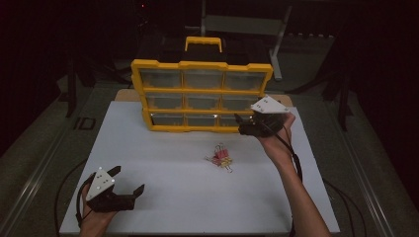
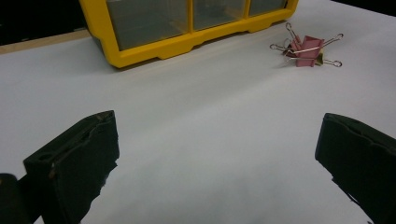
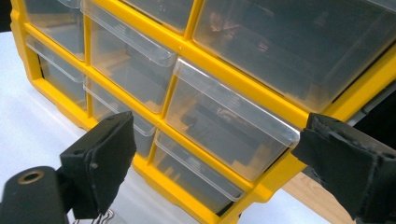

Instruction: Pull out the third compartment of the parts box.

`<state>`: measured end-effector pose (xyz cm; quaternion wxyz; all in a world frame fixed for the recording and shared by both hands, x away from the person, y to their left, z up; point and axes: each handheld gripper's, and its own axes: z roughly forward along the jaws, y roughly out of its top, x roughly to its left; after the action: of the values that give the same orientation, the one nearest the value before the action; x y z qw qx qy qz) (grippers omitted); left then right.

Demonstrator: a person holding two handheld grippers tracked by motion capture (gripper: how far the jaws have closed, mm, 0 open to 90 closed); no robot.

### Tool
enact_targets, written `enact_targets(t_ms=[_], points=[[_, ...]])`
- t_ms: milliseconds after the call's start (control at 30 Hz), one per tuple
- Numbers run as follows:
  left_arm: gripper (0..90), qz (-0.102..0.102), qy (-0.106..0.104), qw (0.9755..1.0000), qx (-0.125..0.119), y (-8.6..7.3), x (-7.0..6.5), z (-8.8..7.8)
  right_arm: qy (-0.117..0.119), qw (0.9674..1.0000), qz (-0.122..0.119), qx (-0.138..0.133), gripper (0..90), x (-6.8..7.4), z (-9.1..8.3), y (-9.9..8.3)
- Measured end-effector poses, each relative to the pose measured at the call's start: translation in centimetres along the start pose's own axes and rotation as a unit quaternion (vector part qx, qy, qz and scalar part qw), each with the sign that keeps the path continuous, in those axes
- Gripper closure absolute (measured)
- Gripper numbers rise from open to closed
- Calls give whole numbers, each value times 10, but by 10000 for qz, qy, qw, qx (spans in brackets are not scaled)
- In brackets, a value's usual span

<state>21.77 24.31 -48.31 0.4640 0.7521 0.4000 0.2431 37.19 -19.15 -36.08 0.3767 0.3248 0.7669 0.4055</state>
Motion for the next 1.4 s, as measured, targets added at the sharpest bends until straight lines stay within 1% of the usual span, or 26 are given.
enact_targets(t_ms=[33,233,267,333,367,400,467,500,567,633,700,800,867,900,967,1000,1100,1133,1167,1200,1233,1267,1300,1333,1367,1400], points=[[5,0,-4,10000,-3,0,0,0,-24,10000,-75,54,99,1,2,2],[5,-12,1,10000,-9,0,0,0,-101,9993,-294,220,98,1,10,6],[5,-14,0,10000,-8,0,1,0,-163,9987,-386,277,98,0,13,8],[5,-15,1,10000,-6,0,1,0,-185,9985,-422,308,98,0,14,9],[5,-12,2,10000,-3,0,1,0,-243,9974,-555,382,98,0,17,10],[5,-11,3,10000,-3,0,1,0,-262,9969,-608,416,98,0,17,11],[5,-12,0,10000,-2,0,1,-1,-281,9965,-661,425,98,0,18,11],[5,-16,-3,10000,-7,0,1,-1,-319,9952,-781,489,99,1,20,12],[5,-12,-1,10000,-3,0,1,0,-333,9946,-841,513,99,1,21,13],[5,-13,-4,10000,-3,0,1,0,-389,9919,-1046,602,99,3,23,13],[5,-14,-2,10000,-5,0,1,0,-403,9914,-1087,612,99,3,24,13],[5,-20,5,10000,-3,0,1,-1,-467,9878,-1321,686,99,5,26,13],[5,-23,4,10000,-3,0,1,-1,-531,9847,-1487,733,99,6,27,14],[5,-24,1,10000,-1,0,1,-1,-577,9809,-1684,790,99,8,29,14],[5,-19,1,10000,0,0,1,-1,-628,9777,-1820,835,99,8,30,14],[5,-19,1,10000,0,0,1,-1,-628,9777,-1820,835,99,8,30,14],[5,-21,-1,10000,8,0,1,0,-710,9712,-2083,917,99,10,32,14],[5,-21,-1,10000,11,0,1,0,-741,9697,-2136,928,99,11,33,14],[5,-23,-1,10000,12,0,1,0,-786,9665,-2248,953,99,12,34,14],[5,-22,-2,10000,13,-1,1,0,-841,9619,-2402,1004,99,14,36,14],[5,-20,-3,10000,14,-1,1,0,-841,9619,-2402,1004,99,14,36,14],[5,-21,-4,10000,13,-1,1,0,-860,9605,-2453,995,99,15,37,14],[5,-21,-4,10000,13,-1,1,0,-860,9605,-2453,995,99,15,37,14],[5,-24,-12,10000,18,-1,1,0,-966,9509,-2741,1064,99,18,38,14],[5,-25,-9,10000,20,-1,1,0,-1002,9488,-2799,1067,100,19,39,14],[5,-24,-10,10000,21,-1,1,0,-1032,9457,-2888,1076,100,19,39,14]])
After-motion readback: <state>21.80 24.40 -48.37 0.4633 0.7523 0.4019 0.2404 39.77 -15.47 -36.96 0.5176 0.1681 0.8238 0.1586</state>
